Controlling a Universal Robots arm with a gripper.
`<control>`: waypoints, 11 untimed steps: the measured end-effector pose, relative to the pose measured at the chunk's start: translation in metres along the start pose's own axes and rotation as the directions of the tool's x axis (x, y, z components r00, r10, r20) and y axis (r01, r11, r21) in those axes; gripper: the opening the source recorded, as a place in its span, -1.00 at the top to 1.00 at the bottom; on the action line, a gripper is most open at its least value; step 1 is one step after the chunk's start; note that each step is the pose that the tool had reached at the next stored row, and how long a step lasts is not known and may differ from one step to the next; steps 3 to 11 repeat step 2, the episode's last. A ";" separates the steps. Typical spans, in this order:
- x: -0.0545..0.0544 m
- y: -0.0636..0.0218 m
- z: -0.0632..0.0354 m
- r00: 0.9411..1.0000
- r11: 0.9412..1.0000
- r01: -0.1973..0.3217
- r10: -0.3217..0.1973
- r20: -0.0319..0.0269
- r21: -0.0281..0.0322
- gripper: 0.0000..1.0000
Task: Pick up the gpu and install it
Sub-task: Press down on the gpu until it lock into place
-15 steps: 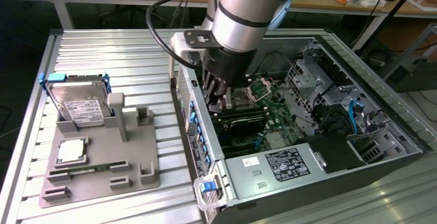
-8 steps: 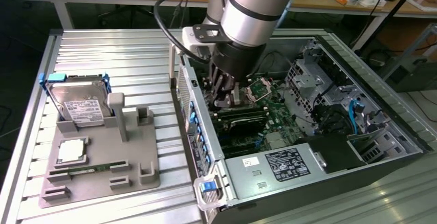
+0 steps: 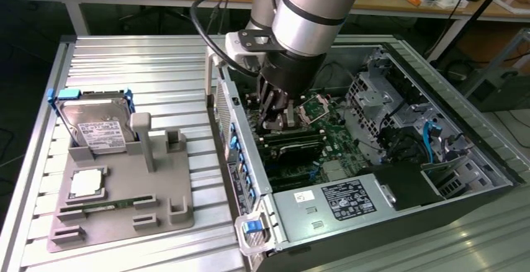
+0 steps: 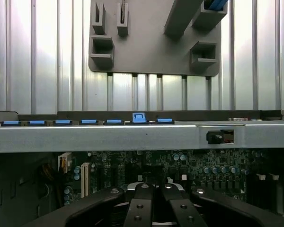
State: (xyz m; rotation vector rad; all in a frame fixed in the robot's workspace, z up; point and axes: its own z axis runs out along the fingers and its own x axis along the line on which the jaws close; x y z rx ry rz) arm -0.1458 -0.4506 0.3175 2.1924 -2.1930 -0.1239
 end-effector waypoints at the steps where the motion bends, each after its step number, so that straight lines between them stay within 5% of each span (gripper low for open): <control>1: 0.000 0.0000 0.0000 1.000 1.000 0.000 0.000 0.000 0.000 0.79; 11: 0.000 0.0000 0.0000 1.000 1.000 0.000 0.000 0.000 0.000 0.79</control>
